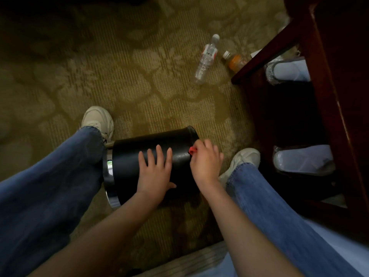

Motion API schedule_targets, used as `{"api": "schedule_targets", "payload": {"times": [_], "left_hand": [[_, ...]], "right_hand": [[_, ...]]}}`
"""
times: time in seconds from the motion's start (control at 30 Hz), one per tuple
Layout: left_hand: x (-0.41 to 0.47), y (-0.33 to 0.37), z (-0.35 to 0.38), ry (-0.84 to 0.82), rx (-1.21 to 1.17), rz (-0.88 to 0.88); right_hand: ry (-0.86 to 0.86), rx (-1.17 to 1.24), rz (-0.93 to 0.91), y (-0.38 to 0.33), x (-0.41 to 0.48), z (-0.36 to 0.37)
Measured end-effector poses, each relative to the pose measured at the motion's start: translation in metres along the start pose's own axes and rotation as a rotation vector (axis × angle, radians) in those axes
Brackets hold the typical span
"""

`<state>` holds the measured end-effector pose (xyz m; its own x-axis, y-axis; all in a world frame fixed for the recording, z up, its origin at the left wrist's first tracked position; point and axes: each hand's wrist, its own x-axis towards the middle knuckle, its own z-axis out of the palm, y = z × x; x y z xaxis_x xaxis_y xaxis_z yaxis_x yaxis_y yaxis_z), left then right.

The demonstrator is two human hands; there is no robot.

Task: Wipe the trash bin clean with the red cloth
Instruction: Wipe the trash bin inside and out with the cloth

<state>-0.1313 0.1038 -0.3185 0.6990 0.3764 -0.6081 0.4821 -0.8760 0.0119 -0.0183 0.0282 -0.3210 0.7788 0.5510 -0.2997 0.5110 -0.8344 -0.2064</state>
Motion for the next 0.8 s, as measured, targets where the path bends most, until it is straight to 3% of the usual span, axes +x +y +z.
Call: {"api": "schedule_targets", "payload": {"times": [0.27, 0.4, 0.47, 0.53, 0.63, 0.8], "left_hand": [[-0.018, 0.008, 0.008, -0.077, 0.023, 0.064], [-0.006, -0.009, -0.009, 0.122, -0.079, 0.070], [0.004, -0.027, -0.018, 0.127, -0.243, -0.062], [0.011, -0.052, -0.023, 0.101, -0.339, -0.317], [0.014, -0.088, -0.016, -0.045, -0.474, -0.613], [0.027, -0.105, 0.002, -0.255, -0.616, -0.649]], "right_hand": [[-0.246, -0.031, 0.100, -0.022, 0.066, -0.001], [-0.293, -0.010, 0.113, -0.016, 0.057, -0.002], [-0.297, 0.033, 0.154, -0.011, 0.049, -0.005], [-0.278, 0.065, 0.169, -0.008, 0.040, -0.005], [-0.249, 0.095, 0.180, -0.003, 0.029, -0.005], [-0.240, 0.101, 0.185, 0.005, 0.023, -0.006]]}}
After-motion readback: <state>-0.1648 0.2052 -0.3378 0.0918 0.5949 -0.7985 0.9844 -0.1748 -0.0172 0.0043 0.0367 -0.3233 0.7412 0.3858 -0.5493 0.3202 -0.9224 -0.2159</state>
